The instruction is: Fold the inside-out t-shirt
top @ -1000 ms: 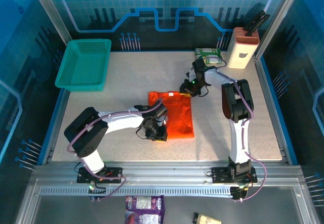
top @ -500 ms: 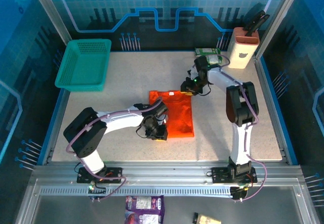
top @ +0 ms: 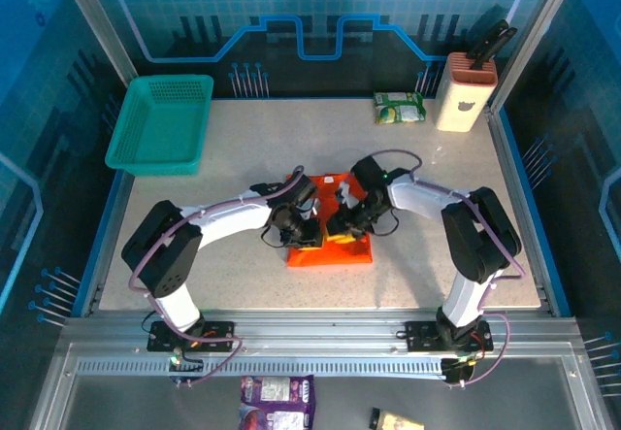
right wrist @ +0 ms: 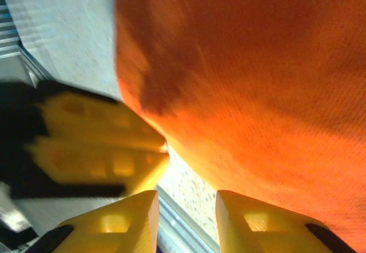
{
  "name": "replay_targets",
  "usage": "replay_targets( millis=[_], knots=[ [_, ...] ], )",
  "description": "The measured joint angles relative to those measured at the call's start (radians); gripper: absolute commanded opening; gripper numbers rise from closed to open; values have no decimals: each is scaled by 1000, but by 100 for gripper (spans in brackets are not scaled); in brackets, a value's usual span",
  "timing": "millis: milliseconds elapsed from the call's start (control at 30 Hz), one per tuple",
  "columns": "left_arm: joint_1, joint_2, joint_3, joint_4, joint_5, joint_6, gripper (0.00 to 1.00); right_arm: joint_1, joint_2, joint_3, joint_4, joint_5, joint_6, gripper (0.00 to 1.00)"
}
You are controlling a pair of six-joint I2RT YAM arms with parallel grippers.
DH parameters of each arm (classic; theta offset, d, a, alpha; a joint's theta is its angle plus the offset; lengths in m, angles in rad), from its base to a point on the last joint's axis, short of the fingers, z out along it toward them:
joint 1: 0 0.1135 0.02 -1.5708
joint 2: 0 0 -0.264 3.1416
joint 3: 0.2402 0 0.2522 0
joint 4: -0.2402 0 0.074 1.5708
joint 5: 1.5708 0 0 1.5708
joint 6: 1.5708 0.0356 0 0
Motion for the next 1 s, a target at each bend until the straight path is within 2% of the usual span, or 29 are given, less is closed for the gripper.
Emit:
replay_targets(
  millis=[100, 233, 467, 600, 833, 1000],
  knots=[
    [12, 19, -45, 3, 2, 0, 15, -3, 0, -74, 23, 3, 13, 31],
    [51, 27, -119, 28, 31, 0, 14, -27, 16, -123, 14, 100, 11, 31],
    [80, 23, -154, 80, 92, 1, 13, -32, 13, -122, 9, 111, 5, 31],
    [80, 0, -164, 92, 92, 1, 18, -35, -7, -94, -37, 161, -2, 32],
    [86, -62, -146, 21, 25, -1, 20, -81, -30, 153, -167, 281, -43, 34],
    [87, -113, -124, 14, -22, -22, 21, -164, 39, 370, -239, 416, -97, 35]
  ],
)
